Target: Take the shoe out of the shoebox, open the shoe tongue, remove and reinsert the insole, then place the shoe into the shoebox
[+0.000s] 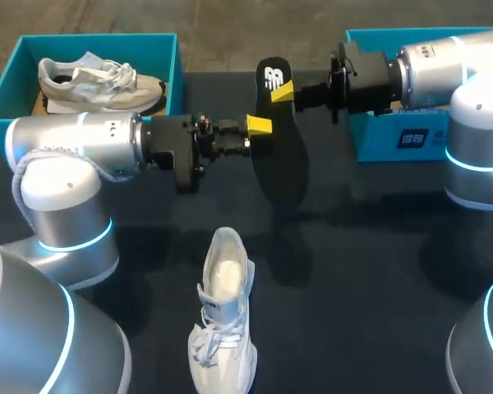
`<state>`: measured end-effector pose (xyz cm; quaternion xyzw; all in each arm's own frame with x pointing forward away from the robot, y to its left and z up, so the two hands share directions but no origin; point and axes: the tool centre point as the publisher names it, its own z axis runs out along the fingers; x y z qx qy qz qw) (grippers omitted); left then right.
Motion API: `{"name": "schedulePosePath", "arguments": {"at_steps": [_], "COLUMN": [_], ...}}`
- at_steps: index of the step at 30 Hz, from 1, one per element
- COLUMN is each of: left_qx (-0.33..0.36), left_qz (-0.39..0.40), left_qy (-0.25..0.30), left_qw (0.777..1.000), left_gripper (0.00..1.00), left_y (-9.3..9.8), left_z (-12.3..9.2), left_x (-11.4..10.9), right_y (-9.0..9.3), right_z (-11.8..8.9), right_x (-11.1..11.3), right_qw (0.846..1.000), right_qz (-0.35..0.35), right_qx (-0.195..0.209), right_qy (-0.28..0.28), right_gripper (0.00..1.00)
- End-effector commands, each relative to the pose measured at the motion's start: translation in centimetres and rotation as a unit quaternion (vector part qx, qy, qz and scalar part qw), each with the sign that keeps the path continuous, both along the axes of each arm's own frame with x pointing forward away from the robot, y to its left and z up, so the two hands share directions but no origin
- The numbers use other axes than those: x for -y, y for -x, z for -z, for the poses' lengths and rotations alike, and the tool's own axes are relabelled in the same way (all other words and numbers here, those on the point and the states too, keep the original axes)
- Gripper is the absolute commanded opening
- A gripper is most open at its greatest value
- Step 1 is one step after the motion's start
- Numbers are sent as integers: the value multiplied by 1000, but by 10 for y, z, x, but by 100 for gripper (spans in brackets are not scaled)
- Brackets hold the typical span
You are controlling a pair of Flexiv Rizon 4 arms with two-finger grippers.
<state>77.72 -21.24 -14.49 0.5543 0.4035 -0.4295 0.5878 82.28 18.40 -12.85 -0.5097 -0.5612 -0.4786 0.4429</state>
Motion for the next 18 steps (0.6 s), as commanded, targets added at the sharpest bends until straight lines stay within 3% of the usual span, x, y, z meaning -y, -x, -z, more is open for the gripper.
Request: {"name": "schedulePosePath", "arguments": {"at_steps": [1, 14, 18], "left_qx": [-14, -26, -28], "left_qz": [3, 10, 8], "left_qy": [2, 6, 3], "left_qw": [1000, 1000, 1000], "left_gripper": [51, 39, 27], "left_y": [-3, 2, 1], "left_z": [3, -4, -3], "left_x": [6, 11, 11], "right_y": [0, 0, 0], "right_z": [0, 0, 0], "right_x": [-1, -1, -1], "right_qw": [1000, 1000, 1000], "right_qz": [1, 1, 1], "right_qx": [0, 0, 0], "right_qy": [1, 1, 1], "right_gripper": [0, 0, 0]}}
